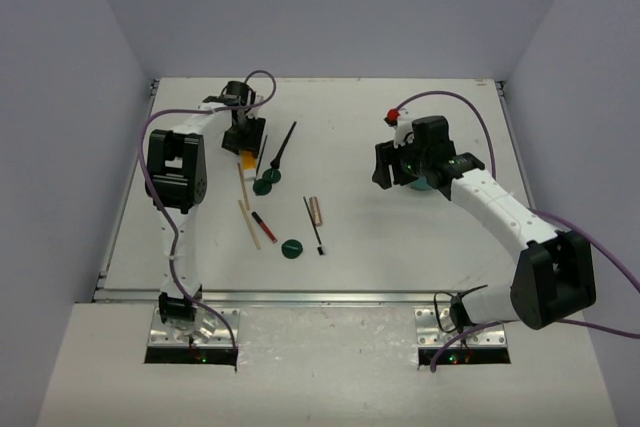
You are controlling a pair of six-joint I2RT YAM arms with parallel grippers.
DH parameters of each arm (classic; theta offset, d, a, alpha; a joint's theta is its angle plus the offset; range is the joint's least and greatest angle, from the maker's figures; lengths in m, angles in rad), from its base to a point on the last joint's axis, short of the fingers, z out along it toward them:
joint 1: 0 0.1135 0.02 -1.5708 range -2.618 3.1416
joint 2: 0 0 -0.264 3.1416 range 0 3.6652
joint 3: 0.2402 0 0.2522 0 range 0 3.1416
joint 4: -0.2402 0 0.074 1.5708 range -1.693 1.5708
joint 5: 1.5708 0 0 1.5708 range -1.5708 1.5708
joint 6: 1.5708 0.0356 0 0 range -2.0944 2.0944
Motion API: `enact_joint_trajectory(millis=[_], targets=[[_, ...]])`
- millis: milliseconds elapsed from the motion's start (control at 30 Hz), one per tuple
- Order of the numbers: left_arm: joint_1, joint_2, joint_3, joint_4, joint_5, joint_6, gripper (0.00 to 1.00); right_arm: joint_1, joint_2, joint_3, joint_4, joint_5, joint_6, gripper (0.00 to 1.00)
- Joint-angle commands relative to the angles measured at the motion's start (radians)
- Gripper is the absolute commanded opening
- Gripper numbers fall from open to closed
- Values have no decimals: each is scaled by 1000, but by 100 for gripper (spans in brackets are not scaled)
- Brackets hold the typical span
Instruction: Organize the makeup
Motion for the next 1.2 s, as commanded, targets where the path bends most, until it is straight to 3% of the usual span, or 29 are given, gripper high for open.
enact_joint_trajectory(millis=[0, 700, 1167], targets=[[11, -5, -5, 24, 39, -45, 54, 7, -17, 13, 12, 9, -10, 63], [-2, -75, -111, 44, 65, -92, 49, 7, -12, 23, 1, -9, -30, 64], [-12, -31, -104, 68, 57, -91, 44, 8, -36, 12, 5, -16, -41, 65]])
